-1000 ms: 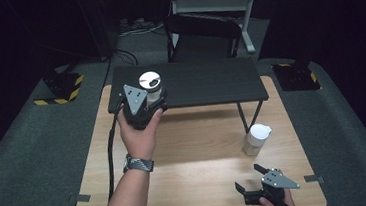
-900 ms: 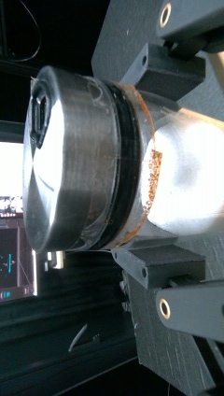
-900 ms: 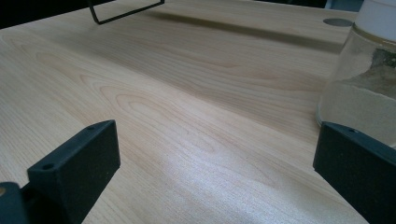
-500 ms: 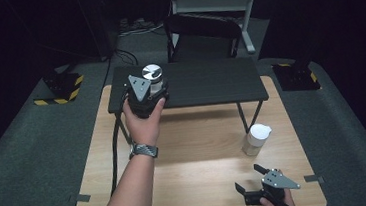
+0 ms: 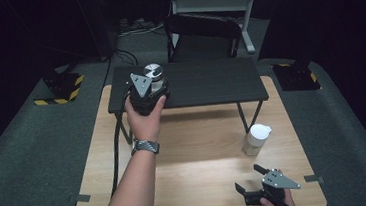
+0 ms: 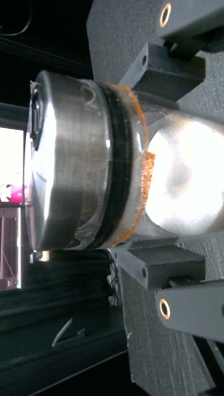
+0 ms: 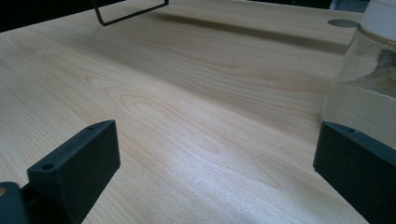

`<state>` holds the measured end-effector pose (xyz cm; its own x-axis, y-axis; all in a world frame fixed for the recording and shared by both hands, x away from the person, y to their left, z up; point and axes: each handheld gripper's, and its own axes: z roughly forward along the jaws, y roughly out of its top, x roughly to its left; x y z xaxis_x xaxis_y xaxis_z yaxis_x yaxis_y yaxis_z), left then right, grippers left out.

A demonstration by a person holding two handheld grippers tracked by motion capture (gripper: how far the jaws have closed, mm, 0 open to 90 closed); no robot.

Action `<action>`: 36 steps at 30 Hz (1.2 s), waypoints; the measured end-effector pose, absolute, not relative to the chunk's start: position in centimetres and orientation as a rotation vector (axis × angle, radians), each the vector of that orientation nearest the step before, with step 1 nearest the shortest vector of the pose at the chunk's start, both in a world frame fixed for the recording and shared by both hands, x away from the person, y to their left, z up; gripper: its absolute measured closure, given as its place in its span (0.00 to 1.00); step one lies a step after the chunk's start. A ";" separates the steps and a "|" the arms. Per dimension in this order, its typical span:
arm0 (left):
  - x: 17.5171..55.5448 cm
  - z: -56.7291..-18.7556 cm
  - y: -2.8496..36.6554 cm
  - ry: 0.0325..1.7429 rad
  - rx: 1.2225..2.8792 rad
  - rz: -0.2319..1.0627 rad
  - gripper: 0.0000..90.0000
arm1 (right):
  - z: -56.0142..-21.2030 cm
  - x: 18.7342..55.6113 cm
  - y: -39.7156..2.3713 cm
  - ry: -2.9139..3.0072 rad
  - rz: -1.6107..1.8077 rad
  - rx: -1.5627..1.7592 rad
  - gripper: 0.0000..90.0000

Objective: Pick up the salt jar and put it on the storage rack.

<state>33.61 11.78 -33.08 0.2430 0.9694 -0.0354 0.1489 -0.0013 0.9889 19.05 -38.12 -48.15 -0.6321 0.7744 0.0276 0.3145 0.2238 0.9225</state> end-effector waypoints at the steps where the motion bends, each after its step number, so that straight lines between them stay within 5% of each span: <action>1: 33.6 -33.2 11.7 1.133 1.408 0.943 0.34 | -48.2 19.0 -38.1 2.061 1.394 1.002 0.00; 23: 33.3 -33.2 11.9 1.135 1.389 0.931 0.31 | -48.1 19.0 -38.0 2.064 1.390 0.999 0.00; 36: 32.6 -32.8 11.7 1.133 1.396 0.972 0.03 | -48.1 18.9 -37.9 2.067 1.389 0.996 0.00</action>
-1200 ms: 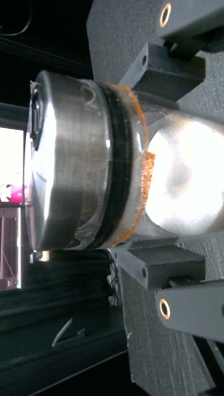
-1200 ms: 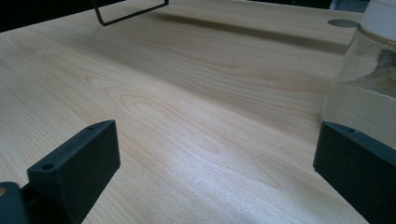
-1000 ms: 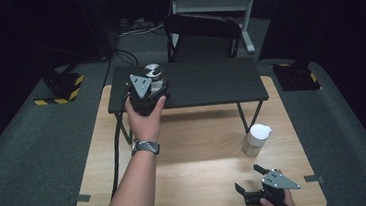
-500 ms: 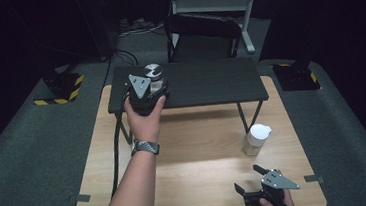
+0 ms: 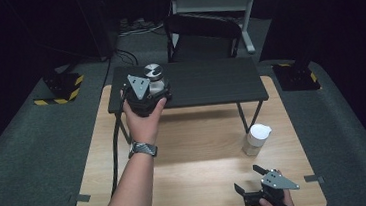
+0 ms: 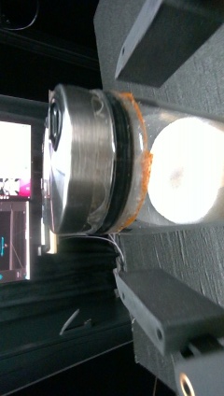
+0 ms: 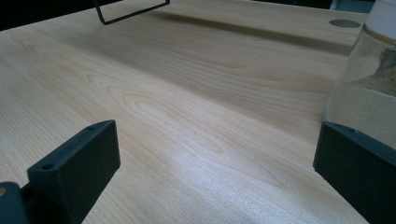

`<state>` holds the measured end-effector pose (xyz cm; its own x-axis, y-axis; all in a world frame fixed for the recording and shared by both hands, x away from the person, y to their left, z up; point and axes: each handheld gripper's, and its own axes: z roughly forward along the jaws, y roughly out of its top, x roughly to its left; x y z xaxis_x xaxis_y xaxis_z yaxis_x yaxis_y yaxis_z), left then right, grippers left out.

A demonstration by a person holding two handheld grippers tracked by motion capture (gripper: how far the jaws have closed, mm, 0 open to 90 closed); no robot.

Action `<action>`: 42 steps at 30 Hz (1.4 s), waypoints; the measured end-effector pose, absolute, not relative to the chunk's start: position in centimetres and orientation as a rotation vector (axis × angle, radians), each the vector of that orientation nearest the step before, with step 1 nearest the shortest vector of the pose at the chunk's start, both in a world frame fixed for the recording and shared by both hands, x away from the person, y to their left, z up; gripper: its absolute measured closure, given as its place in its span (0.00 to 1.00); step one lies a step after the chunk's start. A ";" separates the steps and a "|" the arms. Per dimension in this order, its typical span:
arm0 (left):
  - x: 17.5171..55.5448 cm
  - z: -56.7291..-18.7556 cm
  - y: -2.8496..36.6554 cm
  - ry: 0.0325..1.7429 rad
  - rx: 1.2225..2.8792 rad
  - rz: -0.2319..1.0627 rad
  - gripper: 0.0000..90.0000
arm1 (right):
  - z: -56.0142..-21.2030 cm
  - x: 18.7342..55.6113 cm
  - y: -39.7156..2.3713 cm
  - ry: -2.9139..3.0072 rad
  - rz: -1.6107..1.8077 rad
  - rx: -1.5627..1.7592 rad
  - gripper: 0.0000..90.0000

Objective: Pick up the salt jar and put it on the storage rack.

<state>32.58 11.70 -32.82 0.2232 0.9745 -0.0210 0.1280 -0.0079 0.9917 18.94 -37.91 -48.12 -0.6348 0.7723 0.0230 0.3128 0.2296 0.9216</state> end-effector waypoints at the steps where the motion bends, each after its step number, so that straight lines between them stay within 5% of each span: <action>1: 32.5 -32.8 11.9 1.135 1.395 0.958 0.01 | -48.1 18.9 -37.9 2.067 1.389 0.996 0.00; 42: 25.3 -35.5 15.9 1.045 1.384 0.902 0.01 | -48.1 18.8 -37.7 2.067 1.381 0.998 0.00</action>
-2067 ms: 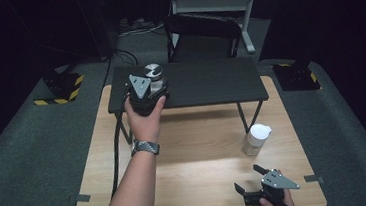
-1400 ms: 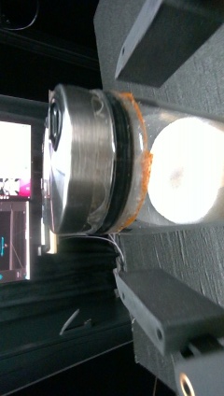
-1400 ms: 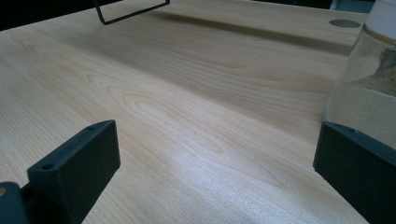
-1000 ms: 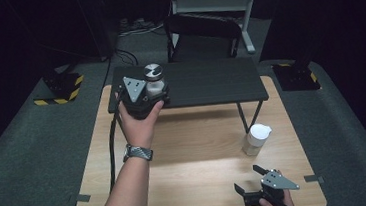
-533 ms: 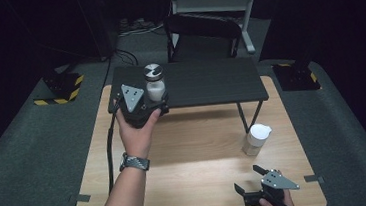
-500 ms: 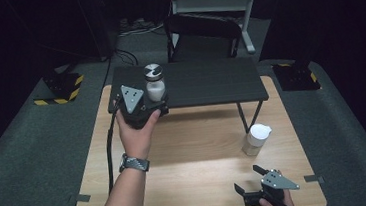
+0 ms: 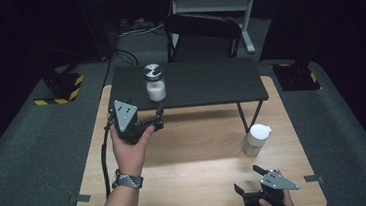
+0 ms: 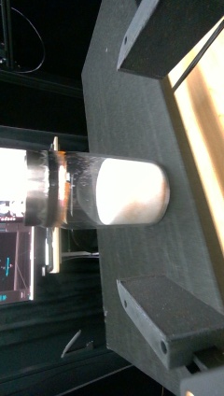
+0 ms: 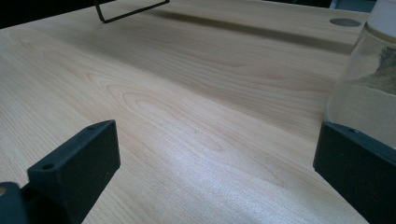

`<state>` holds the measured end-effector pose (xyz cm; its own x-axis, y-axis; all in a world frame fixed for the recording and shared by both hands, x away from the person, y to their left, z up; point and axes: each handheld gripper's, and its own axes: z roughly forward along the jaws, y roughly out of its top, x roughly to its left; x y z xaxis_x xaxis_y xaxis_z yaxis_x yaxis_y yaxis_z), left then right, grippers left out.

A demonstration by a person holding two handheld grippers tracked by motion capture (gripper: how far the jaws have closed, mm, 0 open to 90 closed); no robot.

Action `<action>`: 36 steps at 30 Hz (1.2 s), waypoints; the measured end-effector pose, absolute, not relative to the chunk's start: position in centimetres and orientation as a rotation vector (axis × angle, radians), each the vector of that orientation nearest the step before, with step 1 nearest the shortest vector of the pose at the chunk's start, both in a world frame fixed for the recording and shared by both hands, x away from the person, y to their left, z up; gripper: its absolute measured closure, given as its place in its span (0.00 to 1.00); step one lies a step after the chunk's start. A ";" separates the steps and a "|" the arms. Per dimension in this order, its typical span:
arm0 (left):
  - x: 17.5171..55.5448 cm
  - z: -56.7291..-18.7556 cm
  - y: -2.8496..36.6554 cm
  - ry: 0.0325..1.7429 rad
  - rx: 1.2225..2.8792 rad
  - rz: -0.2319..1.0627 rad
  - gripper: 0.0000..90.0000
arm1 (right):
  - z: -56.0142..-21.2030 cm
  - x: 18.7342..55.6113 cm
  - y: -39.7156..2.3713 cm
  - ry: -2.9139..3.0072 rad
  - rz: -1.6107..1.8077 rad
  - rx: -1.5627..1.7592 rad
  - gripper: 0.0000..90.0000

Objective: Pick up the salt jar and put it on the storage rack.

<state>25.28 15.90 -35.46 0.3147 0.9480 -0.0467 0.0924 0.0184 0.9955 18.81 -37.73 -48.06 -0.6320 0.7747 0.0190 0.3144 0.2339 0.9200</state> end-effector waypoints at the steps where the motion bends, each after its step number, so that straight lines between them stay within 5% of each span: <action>1: 24.9 -35.7 16.0 1.046 1.385 0.900 0.01 | -48.0 18.8 -37.7 2.069 1.378 0.994 0.00; 36: 15.0 -48.0 19.0 1.099 1.452 0.782 0.01 | -48.0 18.8 -37.5 2.087 1.366 0.958 0.01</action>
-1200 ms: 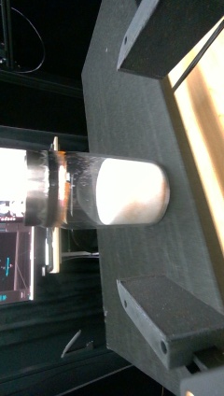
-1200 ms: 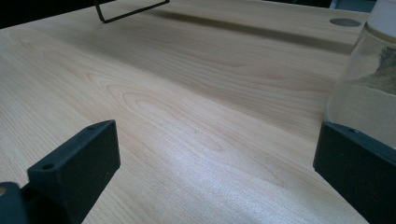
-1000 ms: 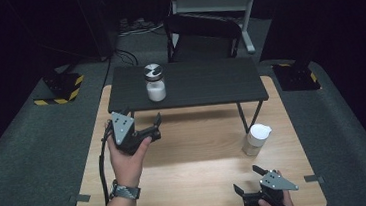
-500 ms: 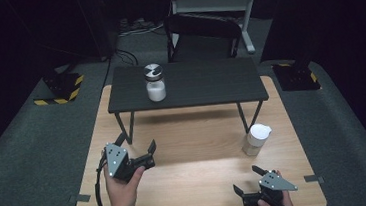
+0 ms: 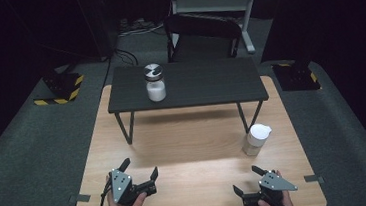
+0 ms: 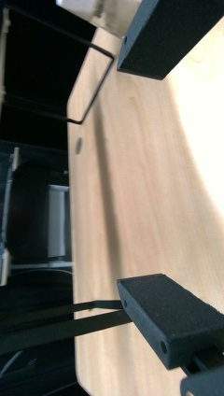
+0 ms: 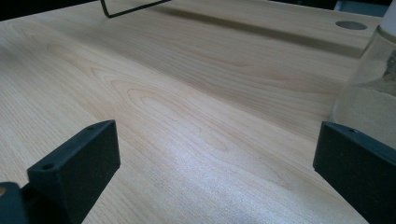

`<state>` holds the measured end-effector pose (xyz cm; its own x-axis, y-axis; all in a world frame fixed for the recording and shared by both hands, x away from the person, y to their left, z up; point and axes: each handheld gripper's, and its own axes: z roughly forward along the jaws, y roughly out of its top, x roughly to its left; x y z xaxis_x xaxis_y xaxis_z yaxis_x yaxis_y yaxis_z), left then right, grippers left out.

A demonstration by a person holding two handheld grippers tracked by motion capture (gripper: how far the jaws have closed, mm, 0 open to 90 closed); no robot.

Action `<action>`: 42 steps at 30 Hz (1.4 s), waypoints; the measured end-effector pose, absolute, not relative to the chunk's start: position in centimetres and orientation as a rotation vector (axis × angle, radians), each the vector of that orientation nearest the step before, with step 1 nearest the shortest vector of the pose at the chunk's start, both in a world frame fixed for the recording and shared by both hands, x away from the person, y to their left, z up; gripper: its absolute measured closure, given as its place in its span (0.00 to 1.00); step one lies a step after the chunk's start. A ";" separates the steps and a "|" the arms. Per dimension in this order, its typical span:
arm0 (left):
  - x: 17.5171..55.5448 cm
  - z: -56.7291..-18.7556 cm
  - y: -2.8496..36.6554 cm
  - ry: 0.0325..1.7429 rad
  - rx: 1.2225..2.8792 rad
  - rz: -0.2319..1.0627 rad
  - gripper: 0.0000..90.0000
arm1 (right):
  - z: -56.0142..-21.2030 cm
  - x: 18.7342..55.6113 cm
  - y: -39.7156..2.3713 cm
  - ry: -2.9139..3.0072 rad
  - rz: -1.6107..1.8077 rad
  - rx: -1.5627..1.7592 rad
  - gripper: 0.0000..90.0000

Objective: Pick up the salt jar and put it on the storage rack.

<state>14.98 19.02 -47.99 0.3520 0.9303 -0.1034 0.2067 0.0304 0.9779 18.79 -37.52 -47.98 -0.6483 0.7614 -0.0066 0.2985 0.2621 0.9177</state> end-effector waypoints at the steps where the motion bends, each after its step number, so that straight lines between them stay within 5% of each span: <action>1: 14.8 -48.1 19.1 1.102 1.461 0.778 0.01 | -48.0 18.8 -37.5 2.087 1.366 0.957 0.01; 42: 14.6 -49.4 20.5 1.167 1.624 0.678 0.01 | -48.0 18.2 -37.3 2.053 1.359 1.011 0.00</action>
<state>14.60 20.55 -49.39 0.3812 0.9191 -0.0993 0.3684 -0.0525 0.9282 18.19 -37.29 -48.02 -0.6149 0.7886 0.0103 0.3173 0.2355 0.9186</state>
